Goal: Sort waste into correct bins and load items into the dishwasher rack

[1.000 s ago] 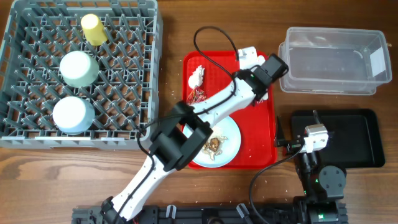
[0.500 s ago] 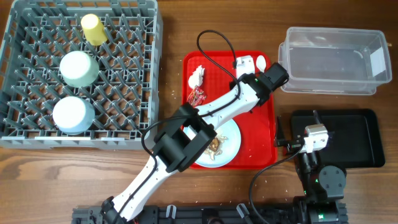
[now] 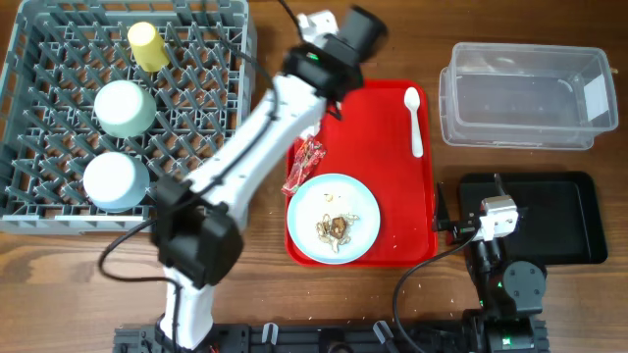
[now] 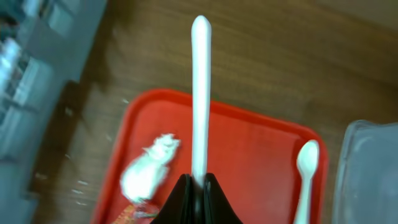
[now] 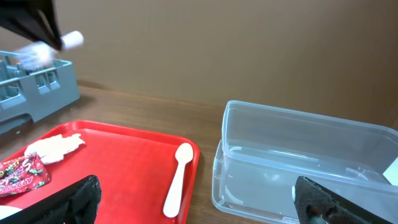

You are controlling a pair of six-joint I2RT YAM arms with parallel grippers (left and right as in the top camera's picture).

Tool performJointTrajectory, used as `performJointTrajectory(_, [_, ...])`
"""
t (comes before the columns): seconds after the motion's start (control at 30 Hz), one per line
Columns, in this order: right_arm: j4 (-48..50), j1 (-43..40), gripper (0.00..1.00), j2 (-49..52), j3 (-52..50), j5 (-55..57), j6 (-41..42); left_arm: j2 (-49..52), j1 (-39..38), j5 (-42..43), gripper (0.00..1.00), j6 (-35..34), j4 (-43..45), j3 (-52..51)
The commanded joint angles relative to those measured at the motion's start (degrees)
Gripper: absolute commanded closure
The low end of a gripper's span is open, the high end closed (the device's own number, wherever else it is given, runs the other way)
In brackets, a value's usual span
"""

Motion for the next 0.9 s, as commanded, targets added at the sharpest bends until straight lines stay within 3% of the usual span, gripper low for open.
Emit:
performJointTrajectory(0.0, [0.17,-0.22,0.0,-0.31,-0.02,0.59,0.68,-4.37,7.58,5.18,0.96,16.87,-3.63,-0.02])
performJointTrajectory(0.07, [0.17,-0.22,0.0,-0.31,-0.02,0.59,0.68,-4.83,15.19,10.08,0.89,28.59,-6.91,-0.04])
performJointTrajectory(0.17, [0.17,-0.22,0.0,-0.31,-0.02,0.59,0.7,-4.39,24.76,19.82,0.96,42.53,-9.31,-0.07])
performJointTrajectory(0.27, [0.17,-0.22,0.0,-0.31,-0.02,0.59,0.68,-4.39,32.0,27.23,0.96,48.83,-8.39,-0.09])
performJointTrajectory(0.37, [0.17,-0.22,0.0,-0.31,-0.02,0.59,0.7,-4.39,38.34,34.77,0.96,48.13,-8.96,-0.11])
performJointTrajectory(0.4, [0.17,-0.22,0.0,-0.31,-0.02,0.59,0.7,-4.39,39.43,40.06,0.84,48.28,-10.4,-0.11])
performJointTrajectory(0.43, [0.17,-0.22,0.0,-0.31,-0.02,0.59,0.68,-4.39,39.47,42.38,0.8,48.59,-11.23,-0.11])
performJointTrajectory(0.47, [0.17,-0.22,0.0,-0.31,-0.02,0.59,0.7,-4.39,38.93,44.39,0.64,48.59,-12.41,-0.11])
performJointTrajectory(0.57, [0.17,-0.22,0.0,-0.31,-0.02,0.59,0.68,-4.39,32.5,44.63,0.53,52.37,-14.36,-0.11])
performJointTrajectory(0.63, [0.17,-0.22,0.0,-0.31,-0.02,0.59,0.68,-4.35,27.3,44.63,0.53,52.81,-13.92,-0.11])
performJointTrajectory(0.7, [0.17,-0.22,0.0,-0.31,-0.02,0.57,0.68,-3.67,21.88,44.54,0.61,49.07,-11.61,-0.11])
performJointTrajectory(0.73, [0.17,-0.22,0.0,-0.31,-0.02,0.59,0.68,-2.25,16.65,42.53,0.66,38.42,-6.88,-0.11])
performJointTrajectory(0.8, [0.17,-0.22,0.0,-0.31,-0.02,0.59,0.7,0.94,9.29,30.82,0.64,22.21,0.7,-0.11])
performJointTrajectory(0.87, [0.17,-0.22,0.0,-0.31,-0.02,0.59,0.68,4.02,3.32,22.97,0.64,12.68,6.84,-0.11])
